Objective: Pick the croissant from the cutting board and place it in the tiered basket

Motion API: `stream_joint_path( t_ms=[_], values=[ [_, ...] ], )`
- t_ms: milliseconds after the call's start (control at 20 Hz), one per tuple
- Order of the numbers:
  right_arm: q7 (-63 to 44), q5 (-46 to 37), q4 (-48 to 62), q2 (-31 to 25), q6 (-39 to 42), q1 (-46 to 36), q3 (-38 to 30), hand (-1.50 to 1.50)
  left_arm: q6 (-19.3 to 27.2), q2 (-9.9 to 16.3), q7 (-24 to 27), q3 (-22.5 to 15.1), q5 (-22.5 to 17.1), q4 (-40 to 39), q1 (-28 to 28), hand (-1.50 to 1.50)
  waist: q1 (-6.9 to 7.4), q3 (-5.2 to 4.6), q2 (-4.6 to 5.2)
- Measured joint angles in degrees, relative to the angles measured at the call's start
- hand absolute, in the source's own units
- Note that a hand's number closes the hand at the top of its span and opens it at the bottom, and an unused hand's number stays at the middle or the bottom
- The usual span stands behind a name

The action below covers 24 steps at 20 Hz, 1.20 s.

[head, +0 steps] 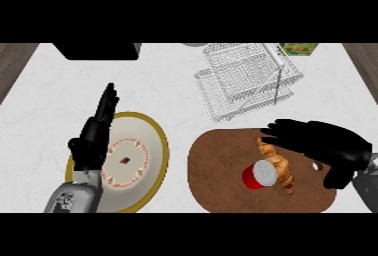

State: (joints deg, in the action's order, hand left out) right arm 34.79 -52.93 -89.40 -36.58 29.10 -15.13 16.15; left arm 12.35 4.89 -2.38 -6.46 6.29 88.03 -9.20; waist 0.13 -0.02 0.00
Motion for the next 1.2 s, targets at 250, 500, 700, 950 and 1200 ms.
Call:
stream_joint_path(
  t_ms=[250, 500, 700, 950, 1200],
  values=[
    [0.96, -2.56, 2.90, 2.13, -1.72, 0.42, 1.45, -1.50, -0.19, -0.63, 0.75, -0.42, 0.79, 0.94, 1.68, 0.00, 0.06, 0.01, 0.01],
    [1.41, -4.22, 6.08, 4.92, -1.73, -1.11, 1.20, -1.50, -0.66, -1.30, 2.09, 0.31, 0.94, -0.30, 1.68, 0.00, 0.05, 0.02, 0.03],
    [2.38, -5.41, 7.87, 6.06, -2.82, -0.94, 1.05, -1.50, -1.04, -1.60, 2.03, 0.72, 1.17, -0.42, 1.37, 0.00, 0.00, 0.02, 0.01],
    [2.66, -6.55, 7.40, 7.35, -3.37, 1.39, 1.31, -1.50, -0.86, -1.77, 0.27, 1.11, 2.12, 0.27, 0.47, 0.00, -0.10, 0.01, -0.01],
    [2.31, -6.32, 7.95, 9.31, -3.09, 1.61, 0.36, 1.50, -0.52, -2.81, 0.80, 1.36, 2.73, -1.44, -0.44, 0.00, -0.13, 0.01, 0.00]
  ],
)
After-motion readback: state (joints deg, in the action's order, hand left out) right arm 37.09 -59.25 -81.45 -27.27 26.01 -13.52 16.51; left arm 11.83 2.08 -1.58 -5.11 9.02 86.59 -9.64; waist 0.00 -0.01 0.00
